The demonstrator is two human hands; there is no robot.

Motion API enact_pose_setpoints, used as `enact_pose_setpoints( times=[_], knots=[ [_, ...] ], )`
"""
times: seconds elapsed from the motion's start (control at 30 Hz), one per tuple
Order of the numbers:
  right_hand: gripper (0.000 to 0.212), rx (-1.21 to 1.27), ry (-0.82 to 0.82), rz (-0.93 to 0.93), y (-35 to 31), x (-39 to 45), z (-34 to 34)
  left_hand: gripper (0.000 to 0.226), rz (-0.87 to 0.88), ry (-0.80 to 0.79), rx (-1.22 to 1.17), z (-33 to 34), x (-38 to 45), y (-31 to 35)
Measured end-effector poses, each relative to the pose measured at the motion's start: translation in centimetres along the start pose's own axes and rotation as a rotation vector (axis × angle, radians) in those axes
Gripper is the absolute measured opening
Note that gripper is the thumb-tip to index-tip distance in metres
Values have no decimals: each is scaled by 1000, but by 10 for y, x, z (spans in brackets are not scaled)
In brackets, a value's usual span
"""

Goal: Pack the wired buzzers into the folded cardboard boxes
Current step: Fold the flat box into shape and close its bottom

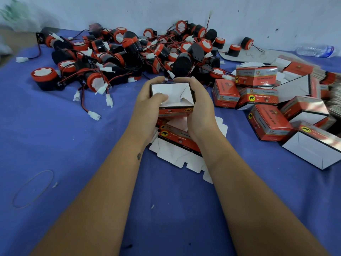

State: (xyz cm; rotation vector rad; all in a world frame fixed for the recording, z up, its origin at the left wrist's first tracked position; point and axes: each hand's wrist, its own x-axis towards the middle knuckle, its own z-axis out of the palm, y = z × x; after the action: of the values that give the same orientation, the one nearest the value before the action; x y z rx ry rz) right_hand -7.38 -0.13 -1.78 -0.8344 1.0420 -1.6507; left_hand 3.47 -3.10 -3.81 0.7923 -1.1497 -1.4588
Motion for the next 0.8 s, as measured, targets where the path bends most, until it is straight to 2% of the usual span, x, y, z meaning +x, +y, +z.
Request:
enact_pose_setpoints(
  times=[0.17,0.3,0.33,0.4,0.47,0.5,0.6,0.7,0.8],
  knots=[
    [21,-43,-50,-85,1,-1,-3,36,144,-14,162,0,-3,1],
    [25,-100,-26,-160,2,-2,1,32,89,13,76,9,-5,7],
    [27,-173,10,-222,2,-3,2,42,78,78,128,10,-3,7],
    [27,-318,48,-394,4,-5,1,63,92,220,410,8,0,7],
    [26,-412,8,-525,6,-6,-1,58,95,198,596,1,-3,7],
    [27,-432,-24,-568,6,-7,-1,54,50,173,553,0,-5,8],
    [34,-498,-96,-670,5,-8,0,55,-81,134,203,-5,-2,9],
    [33,-576,-121,-706,6,-11,2,36,-260,67,-103,-7,-1,15],
    [30,-609,-70,-736,12,-11,2,27,-240,107,-253,-11,2,17]
  ],
)
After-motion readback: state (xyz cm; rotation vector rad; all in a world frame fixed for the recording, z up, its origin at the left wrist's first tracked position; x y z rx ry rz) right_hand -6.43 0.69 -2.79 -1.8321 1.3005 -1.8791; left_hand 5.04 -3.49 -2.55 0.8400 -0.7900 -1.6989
